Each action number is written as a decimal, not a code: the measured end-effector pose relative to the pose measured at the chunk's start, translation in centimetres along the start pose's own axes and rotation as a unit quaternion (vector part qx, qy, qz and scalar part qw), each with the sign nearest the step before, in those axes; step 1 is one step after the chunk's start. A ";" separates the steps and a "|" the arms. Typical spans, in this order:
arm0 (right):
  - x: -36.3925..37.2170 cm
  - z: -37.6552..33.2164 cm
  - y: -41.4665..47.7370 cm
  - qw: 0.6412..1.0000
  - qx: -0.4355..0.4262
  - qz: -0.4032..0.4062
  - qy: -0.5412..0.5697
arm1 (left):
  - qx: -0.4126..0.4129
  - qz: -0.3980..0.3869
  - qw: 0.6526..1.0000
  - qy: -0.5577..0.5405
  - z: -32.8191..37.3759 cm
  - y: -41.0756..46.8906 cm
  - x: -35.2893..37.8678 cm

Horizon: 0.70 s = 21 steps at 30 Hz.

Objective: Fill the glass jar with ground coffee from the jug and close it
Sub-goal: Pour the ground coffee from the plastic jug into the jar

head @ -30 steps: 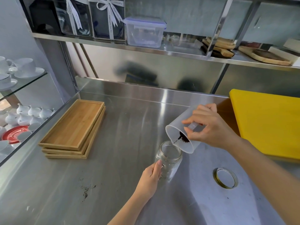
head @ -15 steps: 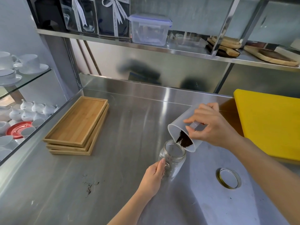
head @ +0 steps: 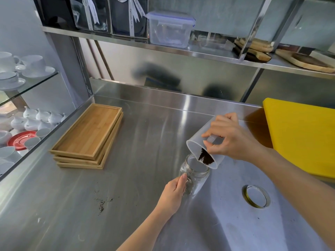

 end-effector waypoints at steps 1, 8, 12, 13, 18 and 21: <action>0.1 0.0 0.1 1.000 0.002 -0.004 0.002 | 0.000 0.000 1.000 0.000 -0.1 0.0 0.0; 1.0 -0.2 0.6 0.999 0.005 -0.041 -0.011 | -0.003 -0.001 1.000 -0.003 -0.2 0.0 0.0; 1.1 -0.3 1.1 0.999 -0.002 -0.037 -0.019 | -0.011 0.000 1.000 -0.003 -0.4 0.0 0.0; 1.1 -0.4 1.2 0.999 -0.004 -0.034 -0.021 | -0.012 0.000 1.000 -0.004 -0.5 0.1 0.0; 1.1 -0.7 1.3 0.999 -0.016 -0.035 -0.025 | -0.007 -0.004 1.000 -0.006 -0.4 0.0 0.1; 1.0 -1.0 1.0 0.999 -0.034 -0.023 -0.029 | -0.008 -0.002 1.000 -0.003 -0.3 -0.1 0.0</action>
Point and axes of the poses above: each hand's wrist, its own y-axis towards the middle knuckle, its own x-axis out of the palm, z = x × y, the point moved 8 cm from there along y, towards the middle knuckle, and after that the axes turned 12 degrees about -y, right-handed, at the moved point
